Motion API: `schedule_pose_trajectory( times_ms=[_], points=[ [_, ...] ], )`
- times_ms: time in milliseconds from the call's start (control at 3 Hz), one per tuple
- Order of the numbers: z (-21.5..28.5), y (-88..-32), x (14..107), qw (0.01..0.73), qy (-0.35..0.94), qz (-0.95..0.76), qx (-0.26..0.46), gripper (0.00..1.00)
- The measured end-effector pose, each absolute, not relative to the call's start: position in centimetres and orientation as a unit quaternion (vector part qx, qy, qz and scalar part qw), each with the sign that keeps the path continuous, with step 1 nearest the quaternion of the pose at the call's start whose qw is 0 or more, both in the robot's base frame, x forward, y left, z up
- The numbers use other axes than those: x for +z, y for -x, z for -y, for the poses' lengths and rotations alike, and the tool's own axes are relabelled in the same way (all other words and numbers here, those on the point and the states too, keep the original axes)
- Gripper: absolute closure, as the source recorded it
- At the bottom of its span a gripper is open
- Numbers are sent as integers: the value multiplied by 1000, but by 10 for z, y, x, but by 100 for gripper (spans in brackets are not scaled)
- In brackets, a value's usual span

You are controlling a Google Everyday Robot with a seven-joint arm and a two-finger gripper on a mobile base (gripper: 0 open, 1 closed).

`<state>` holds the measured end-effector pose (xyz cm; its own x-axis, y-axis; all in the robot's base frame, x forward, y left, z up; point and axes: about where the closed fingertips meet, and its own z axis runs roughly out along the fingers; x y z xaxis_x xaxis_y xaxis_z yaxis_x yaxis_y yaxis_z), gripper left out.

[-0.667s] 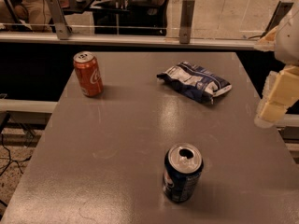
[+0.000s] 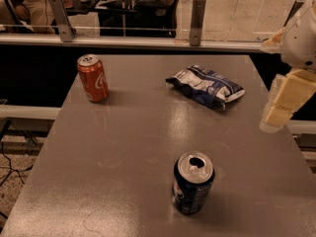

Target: Pick coke can

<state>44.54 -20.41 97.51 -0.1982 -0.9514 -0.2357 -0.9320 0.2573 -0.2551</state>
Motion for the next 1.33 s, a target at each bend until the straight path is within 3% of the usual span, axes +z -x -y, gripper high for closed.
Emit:
schedule_pose_trajectory(
  times_ms=[1333],
  points=[
    [103,-529,946,218,638,-738,24,0]
  ],
)
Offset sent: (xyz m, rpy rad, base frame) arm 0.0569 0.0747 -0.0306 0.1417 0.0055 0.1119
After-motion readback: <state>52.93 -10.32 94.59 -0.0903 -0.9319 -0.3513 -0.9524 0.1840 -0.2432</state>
